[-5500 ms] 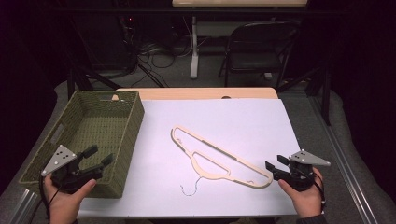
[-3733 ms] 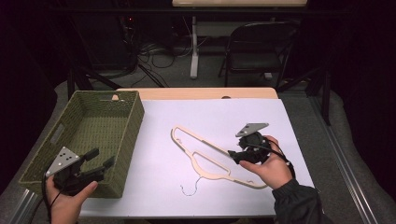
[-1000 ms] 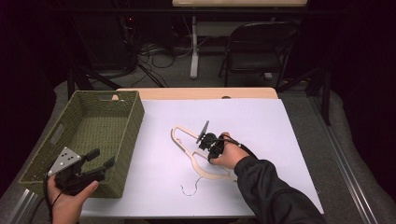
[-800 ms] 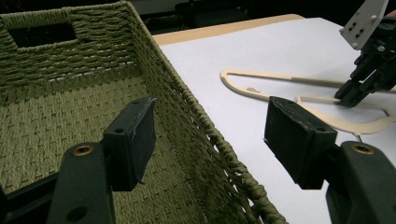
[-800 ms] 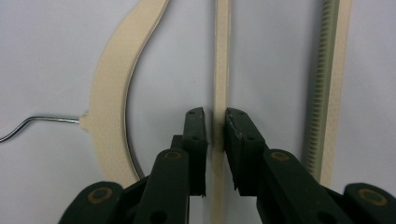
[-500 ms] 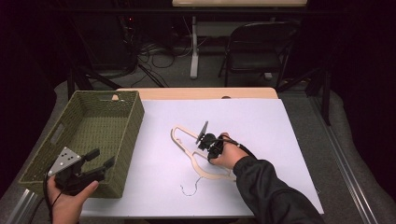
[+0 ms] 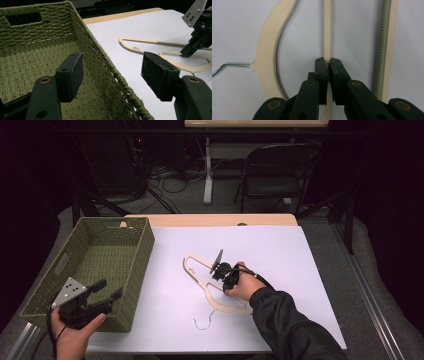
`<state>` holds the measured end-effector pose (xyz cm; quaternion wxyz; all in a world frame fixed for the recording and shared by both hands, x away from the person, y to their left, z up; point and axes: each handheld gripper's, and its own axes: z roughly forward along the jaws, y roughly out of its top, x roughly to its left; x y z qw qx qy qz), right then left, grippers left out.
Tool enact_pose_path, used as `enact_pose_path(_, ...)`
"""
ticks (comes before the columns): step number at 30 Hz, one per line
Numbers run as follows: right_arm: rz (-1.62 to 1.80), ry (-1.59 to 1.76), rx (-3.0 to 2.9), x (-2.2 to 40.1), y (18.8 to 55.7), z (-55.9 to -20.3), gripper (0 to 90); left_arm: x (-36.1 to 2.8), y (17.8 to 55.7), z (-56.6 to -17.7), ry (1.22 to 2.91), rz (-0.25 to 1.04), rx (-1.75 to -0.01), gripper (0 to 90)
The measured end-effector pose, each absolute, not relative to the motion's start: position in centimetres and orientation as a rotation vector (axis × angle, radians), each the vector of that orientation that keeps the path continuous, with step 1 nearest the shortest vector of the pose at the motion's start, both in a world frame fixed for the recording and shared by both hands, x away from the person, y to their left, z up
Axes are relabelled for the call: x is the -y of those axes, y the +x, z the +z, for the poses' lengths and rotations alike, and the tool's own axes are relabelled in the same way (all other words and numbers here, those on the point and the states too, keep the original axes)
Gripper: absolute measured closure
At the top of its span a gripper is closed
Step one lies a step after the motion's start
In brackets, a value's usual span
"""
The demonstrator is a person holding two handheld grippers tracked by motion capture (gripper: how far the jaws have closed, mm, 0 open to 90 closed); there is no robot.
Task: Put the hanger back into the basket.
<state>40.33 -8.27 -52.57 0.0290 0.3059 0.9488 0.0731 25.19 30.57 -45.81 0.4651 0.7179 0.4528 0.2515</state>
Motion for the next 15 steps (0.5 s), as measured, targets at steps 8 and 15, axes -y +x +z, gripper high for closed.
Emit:
enact_pose_path(8, 0.233, 0.938, -2.924, 8.29, 40.33, -52.61, 85.2, -30.60, 25.18, -45.80, 1.763, 0.618, -1.112, 34.0)
enact_pose_path(15, 0.232, 0.929, -2.922, 8.34, 40.31, -52.48, 85.3, -30.49, 25.16, -45.76, 1.762, 0.616, -1.108, 34.0)
